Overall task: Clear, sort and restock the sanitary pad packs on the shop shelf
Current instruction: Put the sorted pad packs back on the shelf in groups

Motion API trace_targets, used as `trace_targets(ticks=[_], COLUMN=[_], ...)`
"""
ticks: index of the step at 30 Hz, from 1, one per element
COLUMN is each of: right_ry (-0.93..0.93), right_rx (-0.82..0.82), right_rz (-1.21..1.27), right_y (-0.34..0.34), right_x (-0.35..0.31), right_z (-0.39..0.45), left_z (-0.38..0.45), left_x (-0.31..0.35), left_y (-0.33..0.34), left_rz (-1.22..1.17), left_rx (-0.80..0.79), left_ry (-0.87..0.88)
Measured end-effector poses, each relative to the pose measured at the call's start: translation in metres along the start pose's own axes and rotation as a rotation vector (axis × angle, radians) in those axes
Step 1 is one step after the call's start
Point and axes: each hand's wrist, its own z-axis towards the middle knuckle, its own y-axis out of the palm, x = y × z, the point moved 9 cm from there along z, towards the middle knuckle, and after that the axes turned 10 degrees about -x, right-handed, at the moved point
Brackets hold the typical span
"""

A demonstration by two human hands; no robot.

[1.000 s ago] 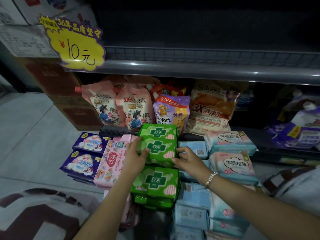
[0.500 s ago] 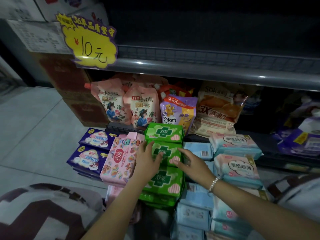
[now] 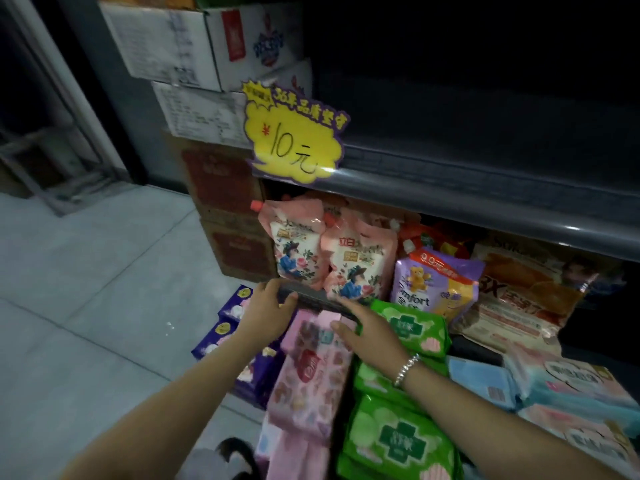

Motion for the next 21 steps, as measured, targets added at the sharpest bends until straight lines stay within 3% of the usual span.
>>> trace_targets(ticks=[6,17,21], right_ry=[0.036,0.243,0.3], right_rx=[-0.111,-0.388,-0.434], right_rz=[-0.015,-0.199,-0.236], right_y=[0.044,0.094,0.101], right_x=[-0.013,0.032,0.057], right_z=[0.081,0.182,0.202], left_z=[0.054,0.121,0.12], left_x=[-0.067,-0.151,-0.167], left_y=[-0.016,0.028,0.046], left_rz=[0.084,0.092,0.217], left_rx=[-0.123,-0.115,-0.127], left_ry=[-0.033,-0.041,-0.01])
